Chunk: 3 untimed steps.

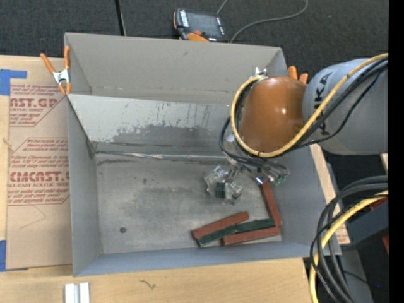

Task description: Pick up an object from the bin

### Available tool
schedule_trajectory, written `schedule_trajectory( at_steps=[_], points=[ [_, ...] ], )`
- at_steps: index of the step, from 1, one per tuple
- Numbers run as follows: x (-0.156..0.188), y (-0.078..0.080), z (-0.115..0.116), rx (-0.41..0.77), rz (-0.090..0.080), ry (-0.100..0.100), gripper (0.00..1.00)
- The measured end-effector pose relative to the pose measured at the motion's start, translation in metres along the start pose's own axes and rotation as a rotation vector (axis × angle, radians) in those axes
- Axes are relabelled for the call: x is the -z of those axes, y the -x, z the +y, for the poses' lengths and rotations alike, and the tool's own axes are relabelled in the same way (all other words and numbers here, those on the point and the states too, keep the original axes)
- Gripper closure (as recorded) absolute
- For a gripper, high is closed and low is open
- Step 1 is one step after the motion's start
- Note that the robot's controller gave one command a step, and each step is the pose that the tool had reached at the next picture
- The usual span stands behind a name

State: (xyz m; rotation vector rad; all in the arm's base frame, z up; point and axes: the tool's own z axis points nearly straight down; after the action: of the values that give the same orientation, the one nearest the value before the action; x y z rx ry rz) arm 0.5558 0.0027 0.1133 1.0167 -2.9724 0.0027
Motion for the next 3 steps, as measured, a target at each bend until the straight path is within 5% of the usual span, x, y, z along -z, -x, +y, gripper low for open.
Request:
schedule_trajectory(
  at_steps=[1, 2, 3],
  points=[
    [0.000, 0.002, 0.002, 0.002, -0.003, 0.002, 0.00],
    [-0.045, 0.011, -0.023, 0.280, -0.002, 0.002, 0.00],
    [-0.043, 0.012, -0.023, 0.279, -0.005, 0.002, 1.00]
  ],
)
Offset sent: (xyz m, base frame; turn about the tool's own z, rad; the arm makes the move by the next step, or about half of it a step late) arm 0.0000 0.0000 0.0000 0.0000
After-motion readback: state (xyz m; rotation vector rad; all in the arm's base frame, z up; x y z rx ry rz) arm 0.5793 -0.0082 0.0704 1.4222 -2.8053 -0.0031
